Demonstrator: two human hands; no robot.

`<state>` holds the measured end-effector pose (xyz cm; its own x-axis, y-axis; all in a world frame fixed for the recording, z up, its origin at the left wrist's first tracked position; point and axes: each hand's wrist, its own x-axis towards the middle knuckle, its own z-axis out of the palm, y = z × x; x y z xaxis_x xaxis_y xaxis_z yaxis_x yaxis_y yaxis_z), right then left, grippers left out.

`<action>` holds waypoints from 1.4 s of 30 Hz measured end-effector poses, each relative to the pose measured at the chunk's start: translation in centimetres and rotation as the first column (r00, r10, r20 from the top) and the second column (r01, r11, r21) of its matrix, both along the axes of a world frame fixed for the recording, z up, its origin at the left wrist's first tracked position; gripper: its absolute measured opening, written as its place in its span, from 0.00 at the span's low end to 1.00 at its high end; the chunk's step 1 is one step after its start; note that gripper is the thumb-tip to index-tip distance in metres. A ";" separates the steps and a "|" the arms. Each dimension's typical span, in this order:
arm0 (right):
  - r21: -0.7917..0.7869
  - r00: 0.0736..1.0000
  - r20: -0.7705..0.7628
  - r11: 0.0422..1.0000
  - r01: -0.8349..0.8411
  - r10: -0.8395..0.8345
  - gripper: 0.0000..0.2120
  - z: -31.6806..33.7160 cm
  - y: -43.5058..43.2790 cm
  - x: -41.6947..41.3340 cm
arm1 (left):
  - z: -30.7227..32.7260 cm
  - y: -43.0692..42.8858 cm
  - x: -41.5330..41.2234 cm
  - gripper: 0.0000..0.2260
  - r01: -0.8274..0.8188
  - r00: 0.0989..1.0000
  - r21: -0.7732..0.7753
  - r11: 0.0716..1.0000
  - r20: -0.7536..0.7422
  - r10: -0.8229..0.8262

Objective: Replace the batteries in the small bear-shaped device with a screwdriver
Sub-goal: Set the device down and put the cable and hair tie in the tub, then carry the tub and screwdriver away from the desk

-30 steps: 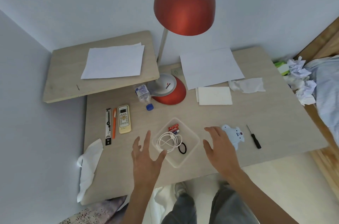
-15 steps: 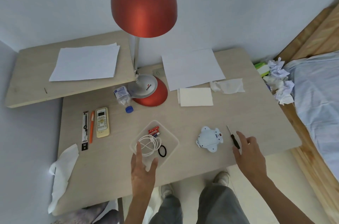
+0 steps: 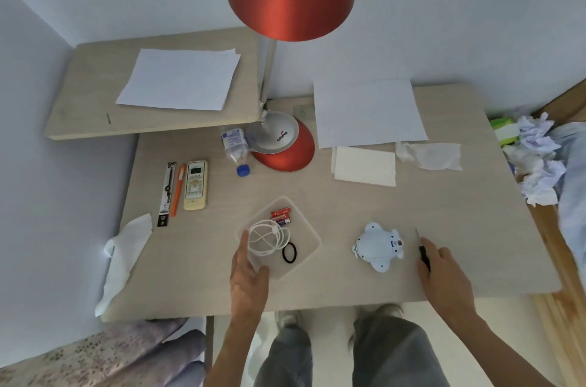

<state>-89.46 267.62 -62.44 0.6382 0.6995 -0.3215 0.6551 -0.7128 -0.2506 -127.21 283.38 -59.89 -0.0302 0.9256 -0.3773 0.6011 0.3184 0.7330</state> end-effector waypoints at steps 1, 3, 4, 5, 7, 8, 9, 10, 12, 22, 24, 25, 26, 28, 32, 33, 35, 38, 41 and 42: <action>-0.002 1.000 0.000 1.000 -0.007 0.007 0.21 -0.1 0.2 0.1 | -0.1 0.1 0.1 0.45 -0.015 1.000 0.004 1.000 0.021 0.015; -0.009 1.000 0.002 1.000 -0.017 0.017 0.20 -0.3 0.5 0.2 | -0.1 0.2 0.2 0.45 -0.061 0.996 0.007 0.998 0.062 0.060; -0.007 1.000 0.001 1.000 -0.019 0.019 0.19 -0.3 0.7 0.2 | -0.1 0.2 0.3 0.44 -0.086 0.993 0.001 0.996 0.079 0.085; -0.007 1.000 -0.004 1.000 -0.022 0.022 0.19 -0.4 0.9 0.2 | -0.1 0.4 0.4 0.44 -0.113 0.989 -0.012 0.993 0.094 0.114; -0.010 1.000 -0.012 1.000 -0.022 0.022 0.18 -0.4 1.2 0.2 | -0.4 0.8 0.3 0.41 -0.151 0.982 -0.040 0.988 0.111 0.154; -0.007 1.000 -0.016 1.000 -0.019 0.019 0.18 -0.4 1.3 0.2 | -0.7 1.0 0.3 0.38 -0.159 0.979 -0.047 0.986 0.122 0.164; -0.001 1.000 -0.022 1.000 -0.017 0.017 0.18 -0.3 1.5 0.1 | -0.7 1.1 0.3 0.36 -0.167 0.974 -0.055 0.985 0.145 0.173; 0.005 0.999 -0.031 1.000 -0.014 0.014 0.17 -0.1 1.5 0.0 | -0.5 1.3 0.3 0.34 -0.181 0.965 -0.061 0.982 0.181 0.189; 0.026 0.999 -0.044 1.000 -0.009 0.010 0.18 0.2 1.5 -0.2 | 0.2 1.4 0.5 0.31 -0.222 0.941 -0.065 0.973 0.248 0.232; 0.235 0.994 -0.063 0.966 0.105 -0.093 0.20 5.5 2.0 -2.0 | 3.4 2.4 -1.1 0.36 -0.190 0.920 -0.016 0.982 0.347 0.184; 0.287 0.990 -0.071 0.948 0.138 -0.123 0.19 7.4 2.0 -2.8 | 4.8 3.1 -0.9 0.36 -0.162 0.912 -0.001 0.987 0.383 0.149; 0.314 0.988 -0.076 0.937 0.151 -0.134 0.18 8.3 2.1 -3.3 | 5.6 3.6 -0.7 0.36 -0.147 0.909 0.008 0.989 0.396 0.132; 0.342 0.986 -0.082 0.925 0.166 -0.146 0.18 9.4 2.0 -3.8 | 6.6 4.0 -0.2 0.36 -0.124 0.906 0.015 0.992 0.411 0.107; 0.398 0.981 -0.095 0.897 0.193 -0.169 0.18 11.8 1.9 -4.8 | 8.8 4.8 0.6 0.35 -0.066 0.897 0.039 0.997 0.439 0.042; 0.519 0.960 -0.156 0.808 0.279 -0.232 0.19 16.5 0.8 -6.5 | 13.5 5.4 2.7 0.34 0.089 0.872 0.119 0.989 0.471 -0.135; 0.556 0.946 -0.196 0.766 0.324 -0.258 0.19 17.5 0.4 -6.6 | 14.6 5.3 3.3 0.34 0.119 0.863 0.132 0.984 0.476 -0.168; 0.609 0.912 -0.281 0.679 0.409 -0.297 0.19 19.4 -0.6 -6.7 | 16.8 4.9 4.6 0.33 0.167 0.845 0.148 0.975 0.488 -0.219; 0.656 0.868 -0.374 0.568 0.496 -0.326 0.18 21.9 -2.1 -6.0 | 19.6 3.8 6.8 0.34 0.231 0.822 0.145 0.962 0.500 -0.273; 0.702 0.845 -0.426 0.471 0.534 -0.324 0.18 25.6 -4.2 -4.3 | 22.7 1.9 9.7 0.33 0.287 0.799 0.148 0.946 0.508 -0.322; 0.711 0.841 -0.438 0.450 0.540 -0.317 0.18 26.8 -4.7 -3.8 | 23.5 1.4 10.5 0.33 0.319 0.791 0.160 0.934 0.498 -0.356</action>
<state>-93.23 262.91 -35.68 0.9238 0.3807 0.0413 0.1734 -0.3199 -0.9315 -116.73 284.78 -36.38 0.4686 0.8631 -0.1884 0.1941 0.1075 0.9751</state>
